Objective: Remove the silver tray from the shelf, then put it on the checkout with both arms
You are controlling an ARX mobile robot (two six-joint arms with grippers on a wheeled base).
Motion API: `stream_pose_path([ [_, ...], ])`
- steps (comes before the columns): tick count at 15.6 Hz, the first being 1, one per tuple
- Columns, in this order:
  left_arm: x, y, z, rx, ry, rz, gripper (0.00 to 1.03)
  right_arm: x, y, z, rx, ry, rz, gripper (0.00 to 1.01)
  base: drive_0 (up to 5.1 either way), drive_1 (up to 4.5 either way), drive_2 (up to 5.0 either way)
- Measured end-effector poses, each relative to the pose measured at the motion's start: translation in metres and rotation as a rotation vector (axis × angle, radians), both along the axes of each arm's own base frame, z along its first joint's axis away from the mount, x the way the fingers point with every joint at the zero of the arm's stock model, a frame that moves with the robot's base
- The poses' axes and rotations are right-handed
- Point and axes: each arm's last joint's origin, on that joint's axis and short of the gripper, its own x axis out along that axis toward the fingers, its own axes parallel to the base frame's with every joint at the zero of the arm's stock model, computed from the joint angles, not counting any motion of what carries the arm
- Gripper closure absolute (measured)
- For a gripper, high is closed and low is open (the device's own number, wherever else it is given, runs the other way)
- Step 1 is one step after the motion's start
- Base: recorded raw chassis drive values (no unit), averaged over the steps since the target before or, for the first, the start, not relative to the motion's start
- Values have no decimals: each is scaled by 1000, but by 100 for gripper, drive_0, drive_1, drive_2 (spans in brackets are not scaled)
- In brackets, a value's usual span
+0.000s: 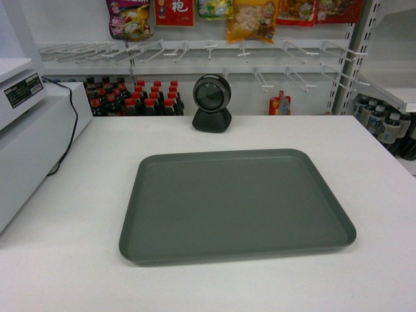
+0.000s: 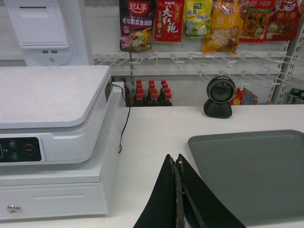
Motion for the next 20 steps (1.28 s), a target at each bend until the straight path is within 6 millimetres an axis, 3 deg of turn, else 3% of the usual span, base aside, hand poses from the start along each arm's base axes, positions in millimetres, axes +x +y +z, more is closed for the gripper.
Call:
stream_pose_path([
  [2,-9,0,-1,1,-14,-3,102,-5,0,-5,0,43,-1,99,0,0,0],
  [7,-9,0,-3,0,3,2,102,-11,0,-3,0,10,2,99,0,0,0],
  [8,-9,0,-2,0,1,1,96,-11,0,-3,0,10,2,96,0,0,0],
  [16,-9,0,-2,0,2,0,4,-11,0,-3,0,10,2,1,0,0,0],
  [20,-9,0,-2,1,2,0,5,-11,0,-3,0,10,2,3,0,0,0],
])
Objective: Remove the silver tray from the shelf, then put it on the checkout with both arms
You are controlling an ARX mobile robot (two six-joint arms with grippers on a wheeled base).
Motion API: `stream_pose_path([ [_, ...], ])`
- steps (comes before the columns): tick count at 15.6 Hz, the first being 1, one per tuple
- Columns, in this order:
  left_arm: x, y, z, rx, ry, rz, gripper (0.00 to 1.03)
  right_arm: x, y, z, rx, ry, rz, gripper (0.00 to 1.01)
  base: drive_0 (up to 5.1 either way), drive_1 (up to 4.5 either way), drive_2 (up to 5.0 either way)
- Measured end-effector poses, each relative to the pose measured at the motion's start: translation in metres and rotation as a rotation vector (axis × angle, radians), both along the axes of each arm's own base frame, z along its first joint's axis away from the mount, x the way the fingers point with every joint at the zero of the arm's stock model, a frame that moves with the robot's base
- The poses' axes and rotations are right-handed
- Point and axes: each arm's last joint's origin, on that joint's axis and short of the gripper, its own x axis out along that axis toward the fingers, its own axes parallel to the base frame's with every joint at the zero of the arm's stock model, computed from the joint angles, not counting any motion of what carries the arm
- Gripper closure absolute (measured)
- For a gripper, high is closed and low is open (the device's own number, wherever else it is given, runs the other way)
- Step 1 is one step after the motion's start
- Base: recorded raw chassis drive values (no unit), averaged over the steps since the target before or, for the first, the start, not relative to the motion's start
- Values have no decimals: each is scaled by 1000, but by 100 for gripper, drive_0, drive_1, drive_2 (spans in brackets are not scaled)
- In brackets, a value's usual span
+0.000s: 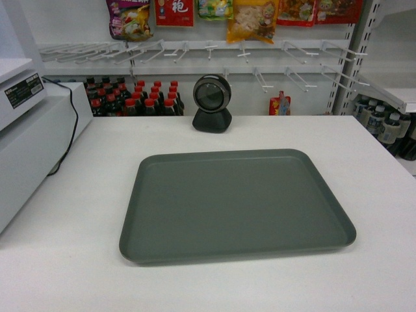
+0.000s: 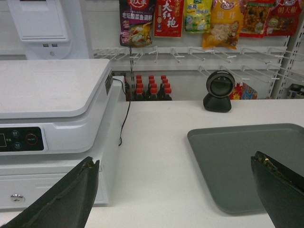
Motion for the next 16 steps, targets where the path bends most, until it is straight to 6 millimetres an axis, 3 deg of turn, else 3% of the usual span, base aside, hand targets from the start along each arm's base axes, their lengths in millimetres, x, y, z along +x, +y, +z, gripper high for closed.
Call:
stream_pose_path([
  [16,0,0,0,0,0,0,5,0,0,0,0,0,0,3,0,0,0],
])
